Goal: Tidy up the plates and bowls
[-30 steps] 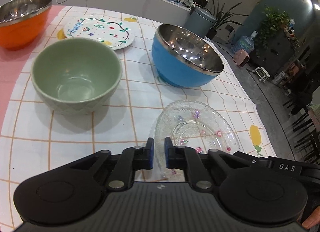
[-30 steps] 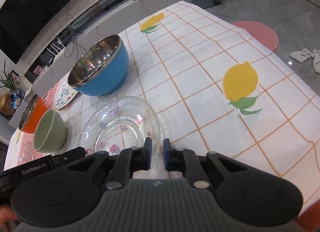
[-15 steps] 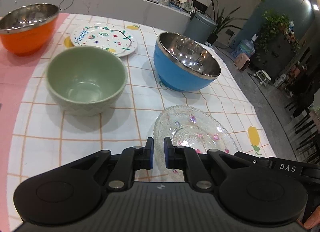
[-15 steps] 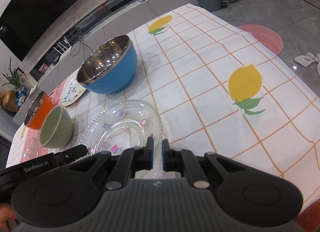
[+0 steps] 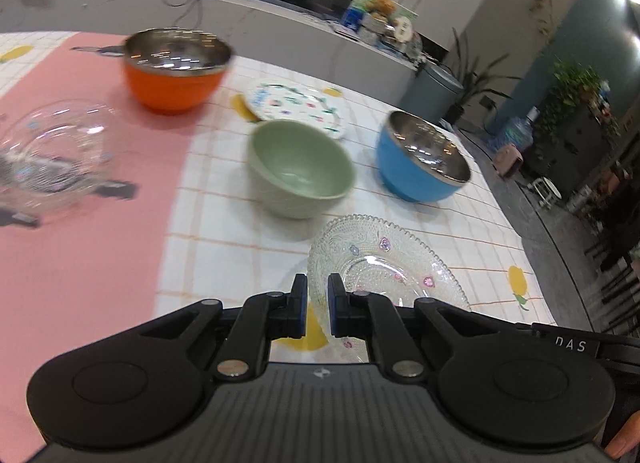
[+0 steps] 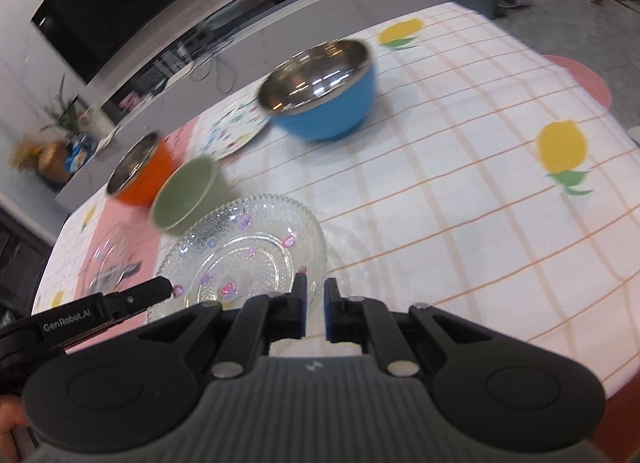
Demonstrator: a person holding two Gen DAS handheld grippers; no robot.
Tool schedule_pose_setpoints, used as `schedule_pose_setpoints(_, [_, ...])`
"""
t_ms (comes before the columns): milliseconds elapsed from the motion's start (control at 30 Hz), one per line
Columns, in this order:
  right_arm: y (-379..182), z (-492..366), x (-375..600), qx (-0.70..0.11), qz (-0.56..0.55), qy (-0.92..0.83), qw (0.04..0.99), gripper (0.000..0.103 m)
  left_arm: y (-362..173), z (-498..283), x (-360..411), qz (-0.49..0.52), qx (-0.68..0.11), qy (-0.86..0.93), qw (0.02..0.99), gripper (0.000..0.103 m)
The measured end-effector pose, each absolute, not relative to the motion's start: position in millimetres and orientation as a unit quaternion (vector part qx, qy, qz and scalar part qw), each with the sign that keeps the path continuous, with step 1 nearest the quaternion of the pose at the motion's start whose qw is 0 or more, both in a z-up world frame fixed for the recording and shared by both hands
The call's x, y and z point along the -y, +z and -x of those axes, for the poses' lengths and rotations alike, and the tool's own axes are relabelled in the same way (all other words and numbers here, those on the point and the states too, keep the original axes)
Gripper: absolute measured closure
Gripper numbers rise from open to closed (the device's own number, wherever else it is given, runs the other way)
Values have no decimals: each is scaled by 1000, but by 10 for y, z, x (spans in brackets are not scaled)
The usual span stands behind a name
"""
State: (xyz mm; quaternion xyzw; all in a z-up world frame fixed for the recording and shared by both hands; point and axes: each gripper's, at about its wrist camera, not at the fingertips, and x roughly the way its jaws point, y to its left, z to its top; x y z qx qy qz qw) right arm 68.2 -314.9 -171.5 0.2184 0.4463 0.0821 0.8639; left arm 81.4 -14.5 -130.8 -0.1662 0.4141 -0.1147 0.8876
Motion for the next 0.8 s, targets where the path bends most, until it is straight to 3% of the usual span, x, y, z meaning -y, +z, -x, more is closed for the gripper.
schedule_pose_setpoints(400, [-1724, -681, 2294, -472, -183, 152, 849, 97, -1222, -585, -596, 185, -396, -46, 898, 92])
schedule_pose_setpoints(800, [-1865, -789, 1832, -489, -159, 166, 842, 97, -1484, -619, -930, 196, -417, -25, 887, 92])
